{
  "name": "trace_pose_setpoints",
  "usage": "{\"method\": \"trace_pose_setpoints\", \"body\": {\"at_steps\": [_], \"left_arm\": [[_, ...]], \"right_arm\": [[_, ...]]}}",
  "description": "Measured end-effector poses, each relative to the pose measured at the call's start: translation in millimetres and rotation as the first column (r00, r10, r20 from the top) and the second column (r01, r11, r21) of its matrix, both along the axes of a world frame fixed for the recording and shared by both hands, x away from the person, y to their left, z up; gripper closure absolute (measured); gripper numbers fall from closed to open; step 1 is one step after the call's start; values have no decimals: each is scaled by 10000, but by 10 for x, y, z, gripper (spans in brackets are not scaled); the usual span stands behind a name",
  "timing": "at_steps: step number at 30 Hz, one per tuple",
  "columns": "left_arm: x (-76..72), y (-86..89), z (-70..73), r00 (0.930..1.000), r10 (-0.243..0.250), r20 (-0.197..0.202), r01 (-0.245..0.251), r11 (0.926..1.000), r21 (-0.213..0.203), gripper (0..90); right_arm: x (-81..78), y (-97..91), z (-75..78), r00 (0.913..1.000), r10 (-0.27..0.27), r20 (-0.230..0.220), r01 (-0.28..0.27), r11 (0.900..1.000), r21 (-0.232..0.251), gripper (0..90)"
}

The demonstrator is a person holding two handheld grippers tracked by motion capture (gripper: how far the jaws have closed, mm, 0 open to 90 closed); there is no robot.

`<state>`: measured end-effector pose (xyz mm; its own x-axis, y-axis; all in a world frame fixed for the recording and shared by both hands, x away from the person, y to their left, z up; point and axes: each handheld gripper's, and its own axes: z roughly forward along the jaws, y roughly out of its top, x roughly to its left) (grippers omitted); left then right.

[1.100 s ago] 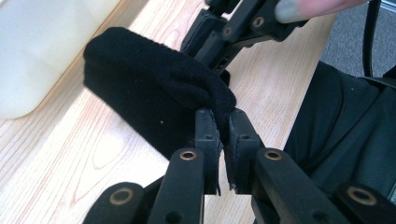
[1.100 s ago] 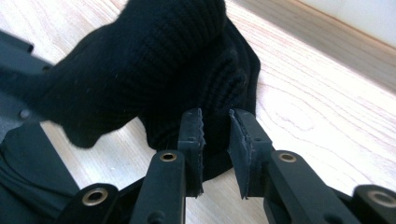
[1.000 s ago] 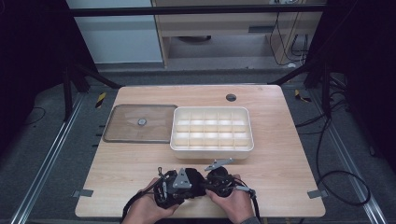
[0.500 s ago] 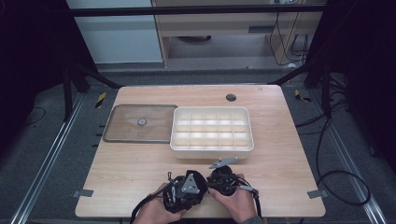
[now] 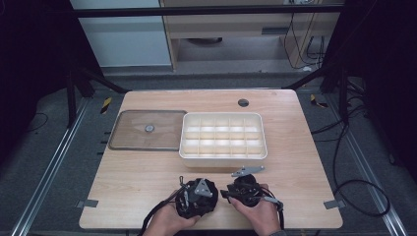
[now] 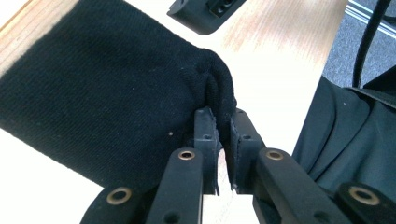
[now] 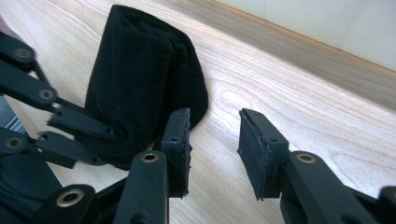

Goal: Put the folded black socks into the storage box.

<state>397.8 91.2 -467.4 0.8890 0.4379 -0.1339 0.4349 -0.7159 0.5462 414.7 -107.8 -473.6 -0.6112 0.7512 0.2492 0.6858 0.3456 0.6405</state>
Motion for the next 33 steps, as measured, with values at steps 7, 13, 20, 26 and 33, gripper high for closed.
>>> {"method": "trace_pose_setpoints", "body": {"at_steps": [7,13,20,26,33], "left_arm": [[25,-11,-21,9985,518,-171,-526,9974,-483,826],[29,4,-3,9994,351,52,-349,9989,-324,777],[14,54,44,9988,226,423,-221,9997,-127,731],[-13,89,73,9975,337,625,-326,9993,-191,688],[-33,130,122,9955,525,790,-495,9980,-389,648]], "right_arm": [[2,-4,21,10000,-80,2,80,10000,1,625],[-4,-25,23,9999,-76,90,77,9999,-91,608],[0,-28,28,9998,-193,50,193,9998,-100,593],[-6,-7,23,9999,-99,73,100,9999,-92,589],[-1,-3,29,9999,-137,62,137,9999,-58,578]]}}
